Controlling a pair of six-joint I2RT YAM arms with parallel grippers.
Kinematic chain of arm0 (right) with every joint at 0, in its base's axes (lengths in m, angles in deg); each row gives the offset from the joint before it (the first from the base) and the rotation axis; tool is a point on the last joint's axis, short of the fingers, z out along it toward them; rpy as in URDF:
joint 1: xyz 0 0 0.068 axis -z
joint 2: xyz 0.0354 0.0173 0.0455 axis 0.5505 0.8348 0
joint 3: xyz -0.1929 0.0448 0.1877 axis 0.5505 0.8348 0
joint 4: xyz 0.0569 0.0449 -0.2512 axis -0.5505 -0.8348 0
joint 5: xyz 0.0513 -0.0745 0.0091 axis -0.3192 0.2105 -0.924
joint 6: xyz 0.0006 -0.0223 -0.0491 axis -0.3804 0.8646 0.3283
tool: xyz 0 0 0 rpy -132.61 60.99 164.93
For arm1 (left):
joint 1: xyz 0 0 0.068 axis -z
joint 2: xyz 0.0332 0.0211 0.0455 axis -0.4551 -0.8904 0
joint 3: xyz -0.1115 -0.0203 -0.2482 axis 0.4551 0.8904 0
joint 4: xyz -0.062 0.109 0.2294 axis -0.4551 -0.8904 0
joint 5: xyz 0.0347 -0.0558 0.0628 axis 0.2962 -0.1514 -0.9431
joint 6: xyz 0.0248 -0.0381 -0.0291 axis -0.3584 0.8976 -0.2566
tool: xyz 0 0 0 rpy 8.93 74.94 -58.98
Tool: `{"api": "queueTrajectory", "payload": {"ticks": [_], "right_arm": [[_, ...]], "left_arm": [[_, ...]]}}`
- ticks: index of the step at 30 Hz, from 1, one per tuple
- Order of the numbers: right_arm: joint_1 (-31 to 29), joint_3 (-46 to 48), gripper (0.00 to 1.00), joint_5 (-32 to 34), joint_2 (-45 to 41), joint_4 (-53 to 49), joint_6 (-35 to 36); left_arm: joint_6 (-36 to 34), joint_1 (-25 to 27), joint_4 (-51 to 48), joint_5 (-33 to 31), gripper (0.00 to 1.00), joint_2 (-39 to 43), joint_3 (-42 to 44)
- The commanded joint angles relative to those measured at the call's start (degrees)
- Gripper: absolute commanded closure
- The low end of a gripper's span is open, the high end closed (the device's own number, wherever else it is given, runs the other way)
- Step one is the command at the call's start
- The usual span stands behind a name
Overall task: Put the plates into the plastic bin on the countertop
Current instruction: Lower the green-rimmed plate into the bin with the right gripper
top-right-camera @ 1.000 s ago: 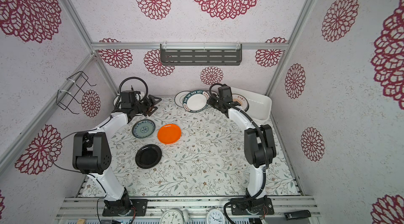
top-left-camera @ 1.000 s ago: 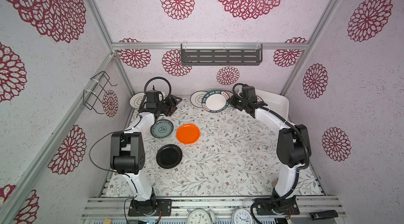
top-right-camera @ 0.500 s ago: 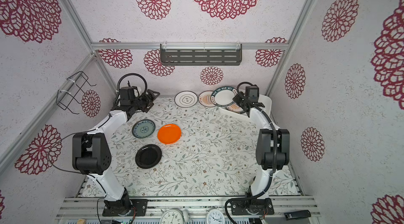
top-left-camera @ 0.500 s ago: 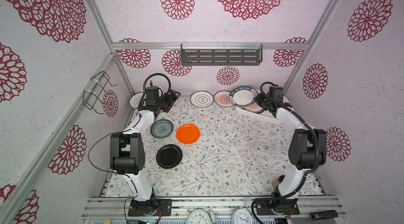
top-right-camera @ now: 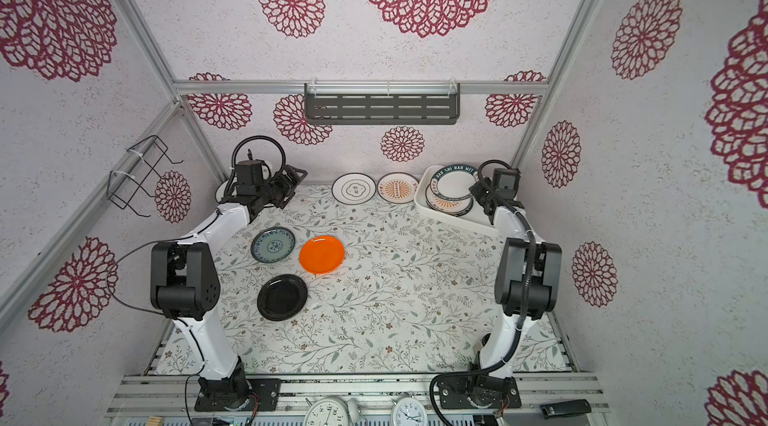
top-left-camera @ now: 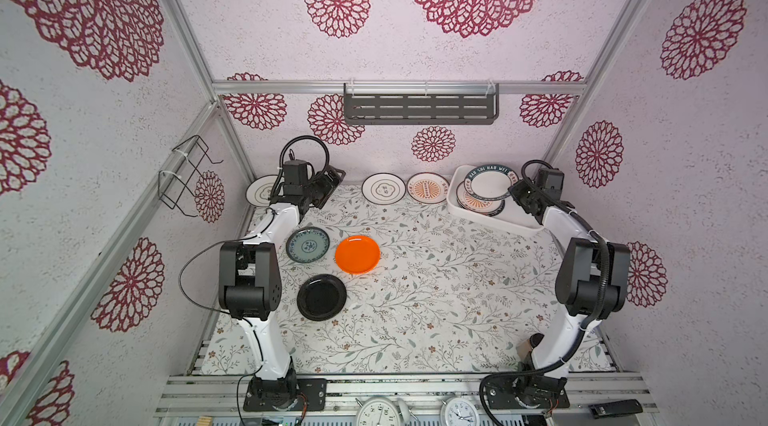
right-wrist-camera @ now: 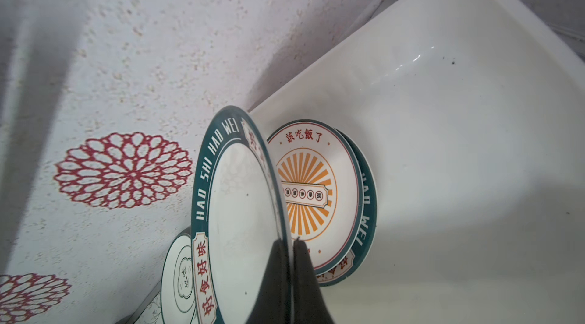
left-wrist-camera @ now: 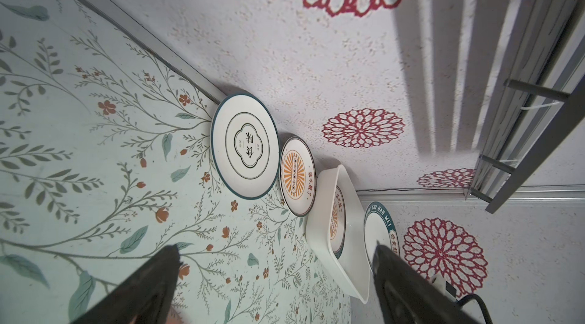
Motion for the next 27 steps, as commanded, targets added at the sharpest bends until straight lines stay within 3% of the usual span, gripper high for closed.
{"api": "queueTrajectory", "payload": {"ticks": [1, 25, 27], "right_arm": [[0.3, -3.4, 1.0, 0.5, 2.8, 4.8, -1.6], [0.5, -14.0, 1.0, -3.2, 17.2, 0.7, -0.6], [0.5, -14.0, 0.94, -3.3, 17.3, 0.5, -0.5]], "left_arm": [[0.3, 0.4, 0.8, -1.4, 0.02, -2.9, -2.6], [5.2, 0.1, -2.6, -1.8, 0.02, -11.4, -9.3], [5.4, 0.1, -2.9, -1.8, 0.02, -11.8, -9.7]]}}
